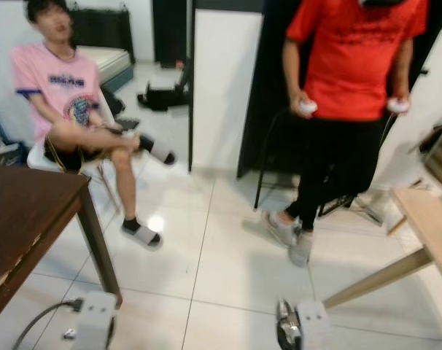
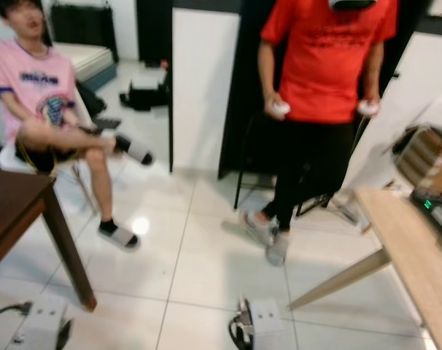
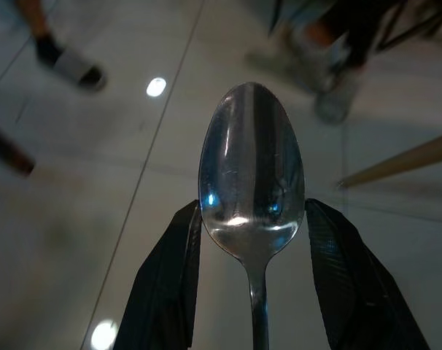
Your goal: Setting the table
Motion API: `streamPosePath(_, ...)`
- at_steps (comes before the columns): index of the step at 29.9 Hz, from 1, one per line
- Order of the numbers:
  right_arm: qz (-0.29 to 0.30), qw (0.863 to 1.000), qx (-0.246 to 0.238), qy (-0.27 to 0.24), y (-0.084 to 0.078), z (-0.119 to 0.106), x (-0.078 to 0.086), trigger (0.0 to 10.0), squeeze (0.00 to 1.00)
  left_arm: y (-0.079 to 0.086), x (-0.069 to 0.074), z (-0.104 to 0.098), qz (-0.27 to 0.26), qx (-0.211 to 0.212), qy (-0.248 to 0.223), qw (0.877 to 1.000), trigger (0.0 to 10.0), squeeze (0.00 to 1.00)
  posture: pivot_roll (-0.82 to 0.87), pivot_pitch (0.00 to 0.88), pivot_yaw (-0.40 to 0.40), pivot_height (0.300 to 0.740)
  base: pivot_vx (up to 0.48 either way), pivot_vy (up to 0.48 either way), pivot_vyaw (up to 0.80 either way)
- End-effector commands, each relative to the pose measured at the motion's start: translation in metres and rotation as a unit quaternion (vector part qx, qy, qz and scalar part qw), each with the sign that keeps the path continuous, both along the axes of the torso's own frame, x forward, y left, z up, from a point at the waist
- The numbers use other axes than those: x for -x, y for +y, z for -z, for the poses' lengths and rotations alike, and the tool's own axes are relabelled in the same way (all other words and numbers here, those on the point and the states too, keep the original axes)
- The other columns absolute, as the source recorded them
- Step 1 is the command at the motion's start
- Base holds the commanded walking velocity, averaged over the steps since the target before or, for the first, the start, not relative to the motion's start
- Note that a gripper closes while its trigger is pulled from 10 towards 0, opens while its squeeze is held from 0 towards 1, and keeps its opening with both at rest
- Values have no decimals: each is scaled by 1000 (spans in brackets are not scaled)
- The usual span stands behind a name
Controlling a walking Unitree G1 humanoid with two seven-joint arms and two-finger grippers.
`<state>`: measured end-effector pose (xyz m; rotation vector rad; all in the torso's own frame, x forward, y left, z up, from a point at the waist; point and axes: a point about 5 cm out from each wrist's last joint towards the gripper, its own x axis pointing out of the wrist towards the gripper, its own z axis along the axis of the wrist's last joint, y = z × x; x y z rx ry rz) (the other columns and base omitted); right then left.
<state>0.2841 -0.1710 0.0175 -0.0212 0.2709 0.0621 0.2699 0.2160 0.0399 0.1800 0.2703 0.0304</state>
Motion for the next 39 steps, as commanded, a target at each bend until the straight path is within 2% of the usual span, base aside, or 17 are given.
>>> streamPosePath(1,-2,1000,-3,14,3,9,8,10000,0,4,9,12,-6,-4,27,1000,10000,0,49,91,41,740,0,0,-756)
streamPosePath(39,-9,1000,-4,8,5,10,6,10000,0,4,11,16,-6,-6,24,1000,10000,0,52,91,38,740,0,0,-759)
